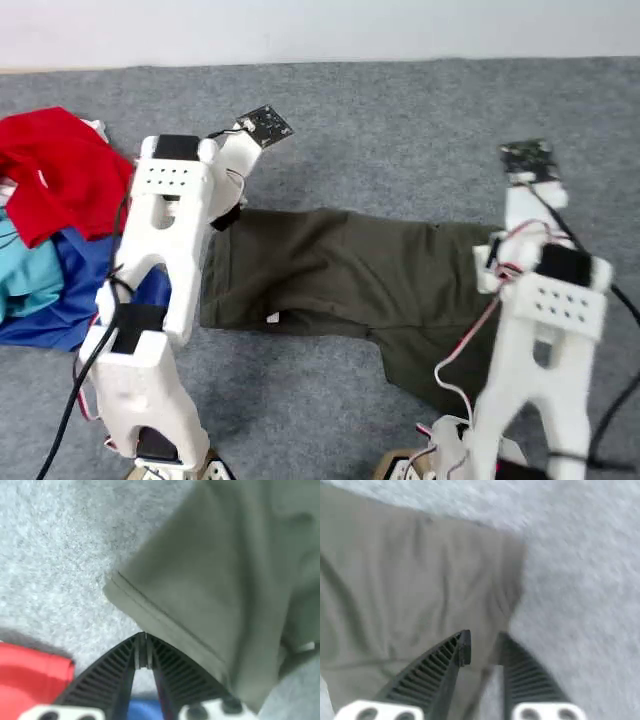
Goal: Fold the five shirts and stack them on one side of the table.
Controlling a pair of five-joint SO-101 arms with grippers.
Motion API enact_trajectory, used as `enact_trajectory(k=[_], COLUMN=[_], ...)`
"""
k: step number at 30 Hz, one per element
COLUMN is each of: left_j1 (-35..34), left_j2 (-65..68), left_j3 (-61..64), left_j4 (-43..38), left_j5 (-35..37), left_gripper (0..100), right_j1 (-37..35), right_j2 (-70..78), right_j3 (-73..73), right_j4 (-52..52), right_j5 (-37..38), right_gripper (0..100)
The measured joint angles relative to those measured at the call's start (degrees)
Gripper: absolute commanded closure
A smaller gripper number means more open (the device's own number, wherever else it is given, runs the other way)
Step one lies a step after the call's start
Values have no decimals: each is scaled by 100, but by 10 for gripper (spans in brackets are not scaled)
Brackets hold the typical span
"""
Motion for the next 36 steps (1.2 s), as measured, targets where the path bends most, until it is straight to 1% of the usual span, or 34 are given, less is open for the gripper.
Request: enact_trajectory(k=[4,10,15,22,26,32,34,36], left_j1=[220,255,18,-369,-396,-290,-158,-35], left_j2=[237,642,967,1723,2092,2110,2110,2110], left_j3=[0,0,-123,-1046,-1785,-3297,-3622,-3736], left_j4=[-70,-237,-484,-510,-105,1292,1495,1521], left_j5=[360,440,440,457,440,448,440,440], left_gripper=[997,997,997,997,997,997,997,997], right_j1=[-334,-396,-378,-26,26,62,62,62], right_j2=[897,2110,2690,2980,3042,3042,3042,3068], right_j3=[0,0,0,0,-9,-914,-1134,-1222], right_j4=[-466,-1029,-1301,-1635,-1618,-756,-519,-396], right_j5=[-334,-466,-466,-457,-255,-255,-255,-255], right_gripper=[989,989,989,989,989,989,989,989])
